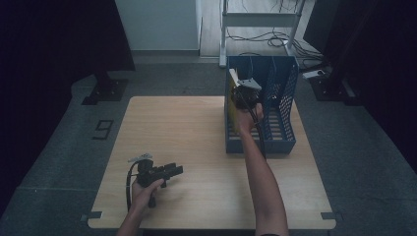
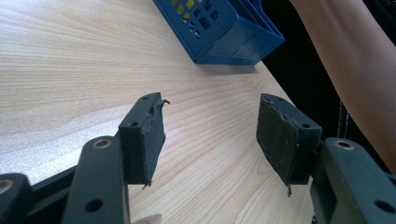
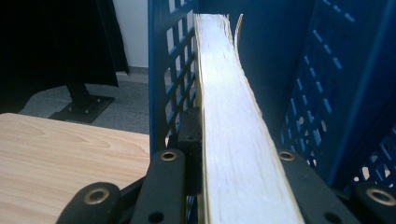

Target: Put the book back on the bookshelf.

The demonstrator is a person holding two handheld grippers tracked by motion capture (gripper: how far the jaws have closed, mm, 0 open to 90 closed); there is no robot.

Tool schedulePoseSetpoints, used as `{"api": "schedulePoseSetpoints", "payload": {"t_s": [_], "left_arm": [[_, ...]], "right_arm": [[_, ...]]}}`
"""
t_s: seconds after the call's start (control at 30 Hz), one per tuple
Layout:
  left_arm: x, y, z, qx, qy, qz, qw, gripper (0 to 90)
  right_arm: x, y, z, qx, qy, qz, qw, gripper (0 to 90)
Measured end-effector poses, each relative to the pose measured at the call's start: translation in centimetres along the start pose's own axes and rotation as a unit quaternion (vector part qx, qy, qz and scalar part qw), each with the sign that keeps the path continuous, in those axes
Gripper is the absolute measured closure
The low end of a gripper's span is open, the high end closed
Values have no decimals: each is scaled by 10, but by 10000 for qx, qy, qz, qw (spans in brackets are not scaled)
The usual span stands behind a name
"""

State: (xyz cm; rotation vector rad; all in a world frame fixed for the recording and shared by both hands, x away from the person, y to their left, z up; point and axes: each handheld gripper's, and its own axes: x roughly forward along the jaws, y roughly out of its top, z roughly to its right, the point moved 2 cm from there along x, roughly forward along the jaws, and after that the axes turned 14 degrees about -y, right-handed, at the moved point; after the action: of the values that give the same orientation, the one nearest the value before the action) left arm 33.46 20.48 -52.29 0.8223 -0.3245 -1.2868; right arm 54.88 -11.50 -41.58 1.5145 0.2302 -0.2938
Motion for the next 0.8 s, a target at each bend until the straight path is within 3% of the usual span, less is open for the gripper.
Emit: {"api": "schedulePoseSetpoints", "payload": {"t_s": [0.8], "left_arm": [[6,-3,-1,90,113,-160,9998,411]], "right_arm": [[12,0,-4,156,-95,35,9998,746]]}}
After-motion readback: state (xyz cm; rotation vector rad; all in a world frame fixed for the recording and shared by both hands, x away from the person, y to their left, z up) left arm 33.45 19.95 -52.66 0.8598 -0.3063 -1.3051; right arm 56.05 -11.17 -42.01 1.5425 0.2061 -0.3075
